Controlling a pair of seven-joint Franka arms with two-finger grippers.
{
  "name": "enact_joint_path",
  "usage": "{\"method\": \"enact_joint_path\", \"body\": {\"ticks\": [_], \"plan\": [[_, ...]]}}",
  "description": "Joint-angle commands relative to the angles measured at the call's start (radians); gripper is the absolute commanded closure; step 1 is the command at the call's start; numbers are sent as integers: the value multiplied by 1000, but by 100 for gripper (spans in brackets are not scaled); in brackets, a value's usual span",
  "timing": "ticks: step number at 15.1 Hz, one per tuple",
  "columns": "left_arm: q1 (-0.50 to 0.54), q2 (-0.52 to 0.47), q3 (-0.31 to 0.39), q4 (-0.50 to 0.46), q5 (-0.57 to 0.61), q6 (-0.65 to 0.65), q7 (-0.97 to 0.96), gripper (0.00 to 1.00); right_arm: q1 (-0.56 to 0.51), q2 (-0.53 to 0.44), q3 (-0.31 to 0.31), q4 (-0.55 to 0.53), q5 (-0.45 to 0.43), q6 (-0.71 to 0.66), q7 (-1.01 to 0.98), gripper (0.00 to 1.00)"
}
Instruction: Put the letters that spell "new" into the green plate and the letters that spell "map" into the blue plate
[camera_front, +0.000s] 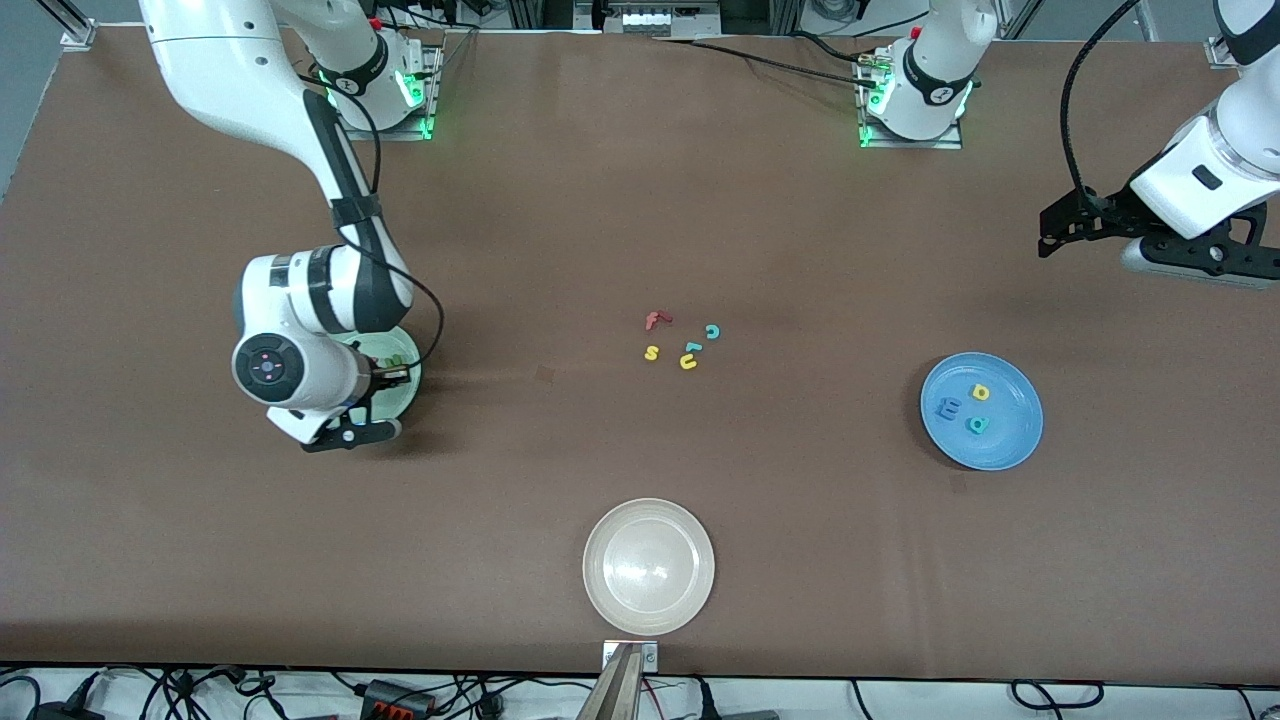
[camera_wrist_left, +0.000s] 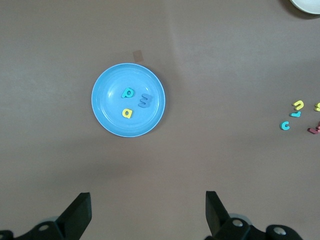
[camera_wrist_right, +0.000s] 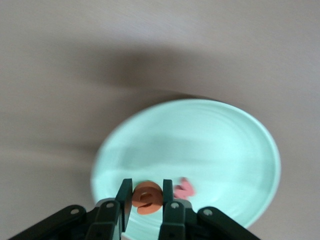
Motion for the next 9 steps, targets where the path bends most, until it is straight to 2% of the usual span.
{"method": "enact_joint_path", "body": {"ticks": [1, 5, 9], "plan": [[17, 12, -12, 51, -20, -33, 8, 0, -57, -27, 2, -51, -4, -3, -113, 88], [16, 17, -17, 67, -17, -38, 10, 0, -121, -17, 2, -62, -3, 8, -193, 87], [10, 15, -20, 79, -13, -40, 21, 0, -123, 7, 2, -60, -1, 32, -203, 86]]}}
